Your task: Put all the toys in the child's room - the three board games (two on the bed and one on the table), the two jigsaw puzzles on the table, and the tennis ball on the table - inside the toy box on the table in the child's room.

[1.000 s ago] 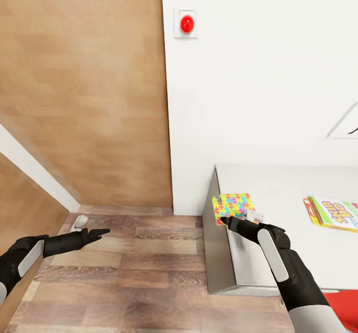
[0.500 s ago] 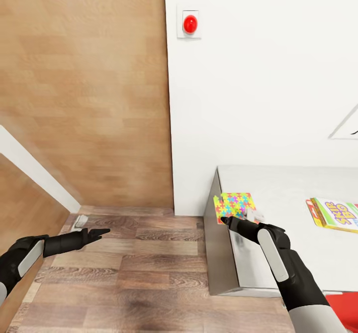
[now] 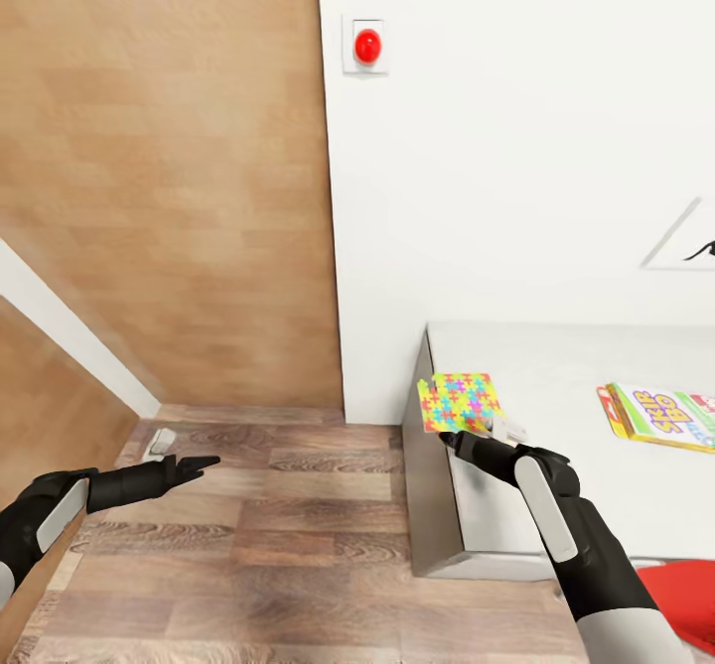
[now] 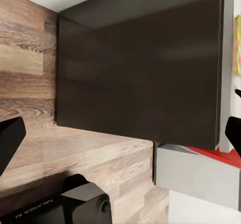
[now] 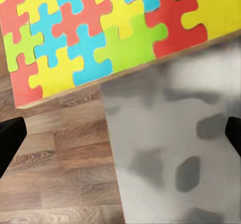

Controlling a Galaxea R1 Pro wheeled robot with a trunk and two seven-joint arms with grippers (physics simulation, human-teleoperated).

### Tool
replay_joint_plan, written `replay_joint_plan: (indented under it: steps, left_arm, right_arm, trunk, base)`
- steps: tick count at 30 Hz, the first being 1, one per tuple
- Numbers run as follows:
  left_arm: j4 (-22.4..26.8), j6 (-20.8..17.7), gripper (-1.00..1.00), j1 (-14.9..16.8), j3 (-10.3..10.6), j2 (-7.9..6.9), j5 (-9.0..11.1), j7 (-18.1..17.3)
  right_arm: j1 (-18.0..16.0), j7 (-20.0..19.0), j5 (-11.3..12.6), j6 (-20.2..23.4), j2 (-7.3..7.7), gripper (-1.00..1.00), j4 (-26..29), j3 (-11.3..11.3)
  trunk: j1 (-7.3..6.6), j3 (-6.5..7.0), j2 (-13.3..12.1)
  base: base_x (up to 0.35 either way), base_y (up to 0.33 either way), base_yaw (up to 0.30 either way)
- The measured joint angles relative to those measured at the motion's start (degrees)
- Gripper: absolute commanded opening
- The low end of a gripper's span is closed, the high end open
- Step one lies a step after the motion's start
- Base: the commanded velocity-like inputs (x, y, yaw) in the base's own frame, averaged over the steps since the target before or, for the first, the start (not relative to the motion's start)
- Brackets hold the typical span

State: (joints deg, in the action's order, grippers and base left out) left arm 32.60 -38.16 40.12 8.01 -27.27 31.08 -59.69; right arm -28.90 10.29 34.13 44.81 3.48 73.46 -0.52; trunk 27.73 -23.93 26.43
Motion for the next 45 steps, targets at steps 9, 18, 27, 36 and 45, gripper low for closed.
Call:
replay_joint_plan:
  steps: [9, 18, 27, 36, 45]
  left_arm:
    - [0.0, 0.0, 1.00, 0.0, 0.0, -0.01, 0.0, 0.0]
    - [0.0, 0.0, 1.00, 0.0, 0.0, -0.03, 0.0, 0.0]
    - [0.0, 0.0, 1.00, 0.0, 0.0, -0.05, 0.0, 0.0]
    - [0.0, 0.1, 1.00, 0.0, 0.0, -0.08, 0.0, -0.2]
    - [0.0, 0.2, 1.00, 0.0, -0.1, -0.08, 0.0, -0.5]
  right_arm:
    - [0.1, -0.1, 0.6, 0.0, 0.24, 1.00, 0.1, 0.0]
    - [0.8, -4.2, -0.5, 0.7, 0.76, 1.00, 4.6, 0.1]
    - [0.7, -11.7, 0.5, 2.9, 1.03, 1.00, 12.1, 0.3]
    - [0.7, -21.4, 0.6, 4.7, 1.08, 1.00, 13.9, 0.6]
    - [0.7, -32.7, 0.3, 4.7, 1.94, 1.00, 14.1, 0.7]
  trunk:
    - [0.00, 0.00, 0.0]
    - [-0.01, -0.01, 0.0]
    - [-0.01, 0.43, 0.0]
    - [-0.01, 1.22, 0.0]
    - [-0.01, 2.04, 0.0]
  base:
    - [-0.115, -0.259, 0.000]
    - [-0.030, -0.157, 0.000]
    - [-0.002, -0.014, 0.000]
    - [0.000, -0.001, 0.000]
    - [0.000, 0.000, 0.000]
